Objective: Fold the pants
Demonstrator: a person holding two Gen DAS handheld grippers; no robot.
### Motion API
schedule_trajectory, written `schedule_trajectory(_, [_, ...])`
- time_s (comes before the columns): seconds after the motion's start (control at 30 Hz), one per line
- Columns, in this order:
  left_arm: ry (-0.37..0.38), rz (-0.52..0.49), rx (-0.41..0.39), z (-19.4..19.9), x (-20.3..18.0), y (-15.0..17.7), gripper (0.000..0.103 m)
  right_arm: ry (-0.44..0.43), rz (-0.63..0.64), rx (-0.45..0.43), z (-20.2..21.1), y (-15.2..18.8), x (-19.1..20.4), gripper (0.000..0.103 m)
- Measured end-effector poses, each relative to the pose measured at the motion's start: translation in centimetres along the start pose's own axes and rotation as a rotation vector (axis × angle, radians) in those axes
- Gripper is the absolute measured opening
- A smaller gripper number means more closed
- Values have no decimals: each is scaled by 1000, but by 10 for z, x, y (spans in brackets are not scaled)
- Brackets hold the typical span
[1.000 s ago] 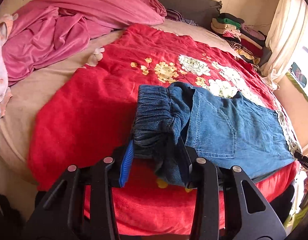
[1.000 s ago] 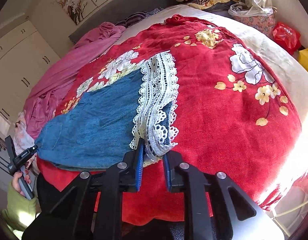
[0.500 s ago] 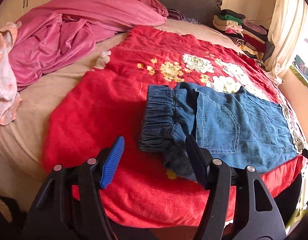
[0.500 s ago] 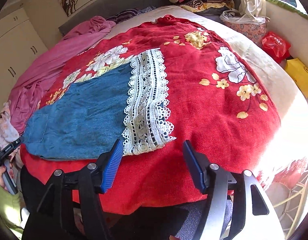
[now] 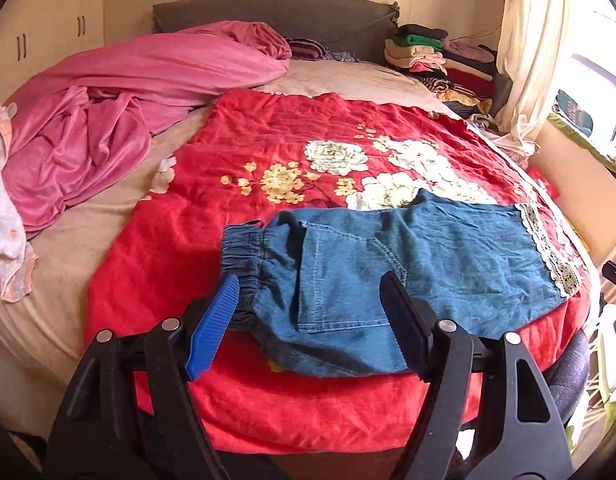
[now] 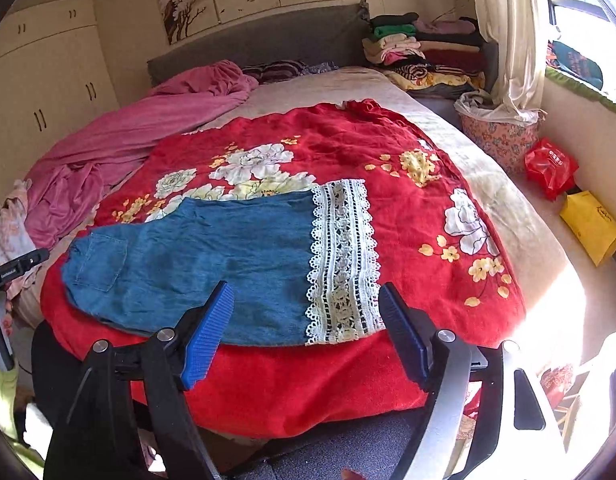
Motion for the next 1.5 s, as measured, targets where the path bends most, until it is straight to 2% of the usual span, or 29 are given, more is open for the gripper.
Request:
schedule_trajectory(0.17, [44, -54, 6, -11, -33, -10, 67, -29, 48, 5, -8, -4, 25, 79])
schedule_trajectory(0.5, [146, -147, 66, -55, -98, -20, 68, -61, 106, 109, -62, 6, 60, 79])
schedule_trajectory(0.67, [187, -180, 144, -86, -118, -1, 68, -40, 67, 180, -90, 18, 51, 79])
schedule_trajectory(0.83, [150, -211, 213, -115, -117, 21, 68, -36, -16, 258, -112, 33, 28, 79])
schedule_trajectory(1.0, [127, -214, 230, -129, -109, 31, 68, -53, -35, 253, -112, 34, 27, 79])
schedule_trajectory(1.17, [142, -207, 225, -118, -112, 25, 71, -83, -89, 184, -82, 26, 16, 79])
schedule_trajectory(1.5, [165, -276, 159, -91, -146, -6, 74, -11, -190, 67, -28, 24, -34, 79])
Point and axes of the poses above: each gripper's, at about its wrist camera, not at the fingertips, and z roughly against the way its jaws point, x to its left, y to its underside, the point moved 5 cm from there along -z, roughly the way its jaws point, and after that the axes turned 4 degrees about x, right-handed, at the moved point
